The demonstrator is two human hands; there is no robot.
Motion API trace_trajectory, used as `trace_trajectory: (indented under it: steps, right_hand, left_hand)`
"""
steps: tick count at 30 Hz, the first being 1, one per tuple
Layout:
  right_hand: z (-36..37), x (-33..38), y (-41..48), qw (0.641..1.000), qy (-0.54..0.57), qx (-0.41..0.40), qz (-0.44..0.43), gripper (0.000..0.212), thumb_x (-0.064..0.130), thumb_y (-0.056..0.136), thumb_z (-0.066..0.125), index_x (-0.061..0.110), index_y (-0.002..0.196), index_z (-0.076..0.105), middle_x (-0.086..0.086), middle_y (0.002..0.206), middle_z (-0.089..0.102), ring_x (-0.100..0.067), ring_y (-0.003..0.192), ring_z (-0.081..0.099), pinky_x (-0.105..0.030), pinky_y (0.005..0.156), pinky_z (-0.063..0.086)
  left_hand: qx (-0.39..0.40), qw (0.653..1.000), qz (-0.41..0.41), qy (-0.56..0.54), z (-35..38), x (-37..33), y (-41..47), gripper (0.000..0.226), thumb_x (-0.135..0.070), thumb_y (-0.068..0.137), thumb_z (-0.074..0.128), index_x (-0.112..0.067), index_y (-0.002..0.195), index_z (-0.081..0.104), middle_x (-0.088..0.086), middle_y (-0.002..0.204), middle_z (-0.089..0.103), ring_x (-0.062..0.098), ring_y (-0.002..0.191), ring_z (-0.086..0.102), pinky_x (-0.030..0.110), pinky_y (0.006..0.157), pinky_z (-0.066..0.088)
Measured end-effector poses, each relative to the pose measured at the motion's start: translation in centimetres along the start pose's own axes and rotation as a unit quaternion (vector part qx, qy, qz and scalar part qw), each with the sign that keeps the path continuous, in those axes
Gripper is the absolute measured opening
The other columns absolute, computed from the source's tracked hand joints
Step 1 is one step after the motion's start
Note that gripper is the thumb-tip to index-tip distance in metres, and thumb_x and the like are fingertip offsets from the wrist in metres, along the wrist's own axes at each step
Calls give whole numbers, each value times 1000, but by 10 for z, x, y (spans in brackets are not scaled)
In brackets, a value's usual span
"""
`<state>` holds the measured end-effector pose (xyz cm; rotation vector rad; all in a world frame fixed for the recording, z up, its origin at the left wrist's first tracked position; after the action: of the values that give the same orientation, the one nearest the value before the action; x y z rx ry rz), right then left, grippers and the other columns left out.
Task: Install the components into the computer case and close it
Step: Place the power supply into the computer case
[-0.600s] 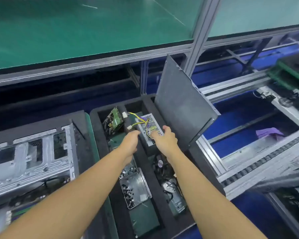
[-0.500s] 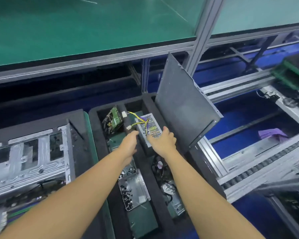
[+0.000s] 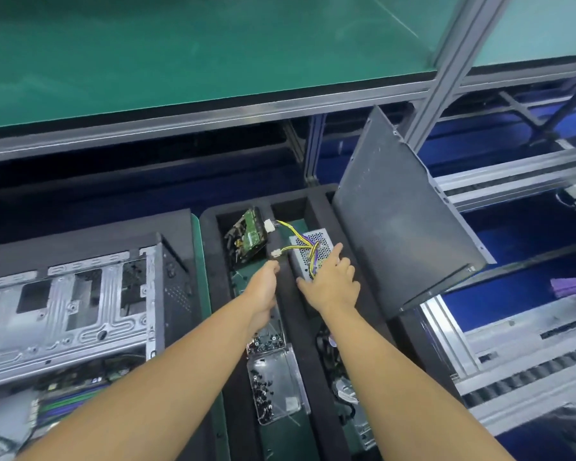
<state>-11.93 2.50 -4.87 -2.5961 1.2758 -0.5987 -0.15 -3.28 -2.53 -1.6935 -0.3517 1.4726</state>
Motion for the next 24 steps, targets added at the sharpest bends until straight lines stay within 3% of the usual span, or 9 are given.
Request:
trace_trajectory:
  steps: [4,7,12,15,17,20,22,24]
  right_hand:
    - [-4,2,0,1000,10,-25,6,113,58,84,69,16,163,0,-16,145,41,-32,133,40,-46,98,44]
    - [-16,9,-6,997,42,-63,15,107,57,79,69,21,161,10,-14,136,46,-32,126,43,-45,92,44]
    - [-57,23,-24,988,75,-135,-22,102,55,76,72,31,159,17,-10,125,49,-31,117,47,-42,83,39]
    - [-85,28,-35,974,172,-149,-15,98,55,74,72,36,156,21,-7,126,49,-29,119,46,-41,82,37]
    - [-100,30,-45,936,326,-130,-10,94,53,73,74,36,154,29,-2,132,51,-25,123,48,-41,88,43]
    - [-116,32,-67,819,570,-54,15,72,40,78,80,25,142,51,1,133,61,-17,114,60,-36,88,49]
    - [-119,32,-86,756,652,32,42,56,39,80,80,23,131,62,-2,127,69,-21,110,67,-38,90,52]
    - [-118,35,-104,712,695,91,38,41,39,85,76,21,122,69,-3,116,76,-23,99,74,-37,84,56]
  left_hand:
    - [-21,1000,-6,-6,-11,-6,-1,44,-34,99,42,-17,139,49,-1,149,39,17,134,38,38,107,38]
    - [-13,1000,-10,-18,-13,-10,-7,40,-33,97,44,-19,133,52,1,147,39,17,133,38,37,101,39]
    - [4,999,3,-39,-18,-16,-24,24,-34,96,49,-23,115,59,-7,124,47,15,118,47,37,92,43]
    - [26,998,16,-55,-23,-23,-40,14,-33,97,52,-25,91,61,-13,91,59,8,86,53,31,79,45]
    - [57,996,24,-71,-29,-28,-53,14,-35,96,55,-25,90,62,-13,76,69,9,80,58,28,73,45]
    - [104,990,51,-83,-43,-35,-76,23,-46,93,56,-27,103,66,-7,101,75,13,98,65,29,80,46]
    - [107,989,67,-79,-58,-43,-93,31,-58,86,60,-31,100,66,-6,105,73,16,100,64,33,86,46]
    - [131,984,82,-87,-78,-52,-110,42,-64,74,68,-29,95,70,-2,102,76,18,95,67,35,80,48]
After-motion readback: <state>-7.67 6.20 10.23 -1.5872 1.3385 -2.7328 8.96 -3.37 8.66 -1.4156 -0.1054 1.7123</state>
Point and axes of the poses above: each hand's wrist, its own y-axis towards the middle knuckle, its own z-axis out of the palm, x = y × z, the point moved 1 cm from there along y, towards the middle knuckle
